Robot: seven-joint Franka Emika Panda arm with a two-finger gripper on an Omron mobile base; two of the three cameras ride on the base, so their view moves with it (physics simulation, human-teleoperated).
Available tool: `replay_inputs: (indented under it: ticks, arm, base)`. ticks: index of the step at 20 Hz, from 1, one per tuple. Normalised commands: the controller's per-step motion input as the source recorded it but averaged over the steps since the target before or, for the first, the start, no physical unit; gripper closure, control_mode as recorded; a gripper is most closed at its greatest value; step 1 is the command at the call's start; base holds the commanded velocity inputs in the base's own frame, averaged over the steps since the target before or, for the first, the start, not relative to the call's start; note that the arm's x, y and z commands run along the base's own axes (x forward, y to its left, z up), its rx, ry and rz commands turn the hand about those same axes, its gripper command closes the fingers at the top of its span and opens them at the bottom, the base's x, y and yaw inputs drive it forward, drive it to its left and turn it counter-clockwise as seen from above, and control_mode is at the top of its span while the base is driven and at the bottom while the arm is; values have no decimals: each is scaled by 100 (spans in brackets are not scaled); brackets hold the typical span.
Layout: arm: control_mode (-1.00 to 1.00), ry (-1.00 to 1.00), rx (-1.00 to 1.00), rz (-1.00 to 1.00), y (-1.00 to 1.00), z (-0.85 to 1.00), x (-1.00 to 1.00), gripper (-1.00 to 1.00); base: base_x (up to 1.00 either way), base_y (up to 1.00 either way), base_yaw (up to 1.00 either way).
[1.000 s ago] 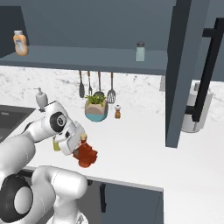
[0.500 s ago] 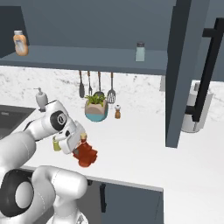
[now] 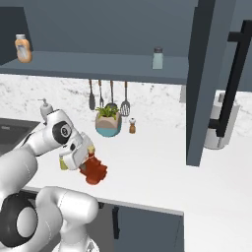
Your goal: Put the shaker and condiment bottle from the counter next to their counterparts in the cabinet.
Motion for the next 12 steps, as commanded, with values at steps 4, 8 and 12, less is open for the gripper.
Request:
replay_inputs:
  ticks: [4, 8, 12]
  arm:
    - [-100, -10, 0, 9, 21, 43, -4, 100]
    - [-100, -10, 0, 12, 20, 43, -2, 100]
    - [-100, -9, 0, 14, 17, 37, 0, 100]
  base:
    - [0, 0, 0]
    - [0, 0, 0]
    - [0, 0, 0]
